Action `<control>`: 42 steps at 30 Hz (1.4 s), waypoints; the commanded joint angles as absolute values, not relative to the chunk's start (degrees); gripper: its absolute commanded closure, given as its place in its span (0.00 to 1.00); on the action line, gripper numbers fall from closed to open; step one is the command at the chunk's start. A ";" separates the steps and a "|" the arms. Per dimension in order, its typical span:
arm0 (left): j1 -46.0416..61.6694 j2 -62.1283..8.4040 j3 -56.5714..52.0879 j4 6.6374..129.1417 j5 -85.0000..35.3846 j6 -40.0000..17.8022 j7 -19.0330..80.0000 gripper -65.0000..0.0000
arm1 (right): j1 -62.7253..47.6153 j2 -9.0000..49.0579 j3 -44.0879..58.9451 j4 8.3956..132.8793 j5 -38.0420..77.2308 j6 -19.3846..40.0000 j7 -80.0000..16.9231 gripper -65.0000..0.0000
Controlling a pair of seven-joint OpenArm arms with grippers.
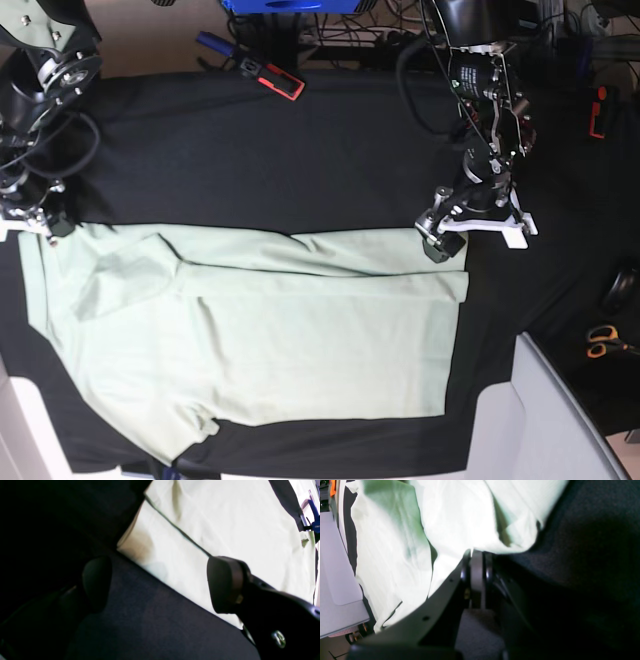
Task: Fold the T-shirt properly
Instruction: 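Regrasp the folded edge with both grippers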
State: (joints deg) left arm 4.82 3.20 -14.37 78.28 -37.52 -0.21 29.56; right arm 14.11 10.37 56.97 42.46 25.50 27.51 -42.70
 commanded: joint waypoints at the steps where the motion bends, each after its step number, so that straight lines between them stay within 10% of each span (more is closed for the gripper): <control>1: 3.82 2.95 -14.37 79.25 -37.85 -0.75 28.62 0.12 | 15.16 11.30 56.84 43.21 26.42 28.09 -42.07 1.00; 42: -3.21 1.98 -19.21 68.44 -37.76 -0.92 28.62 0.12 | 15.08 11.30 56.84 43.21 26.42 28.09 -42.07 1.00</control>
State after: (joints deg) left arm -2.55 1.93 -19.46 67.85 -37.32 -0.58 28.42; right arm 14.09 10.24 56.97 42.46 25.50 27.40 -42.68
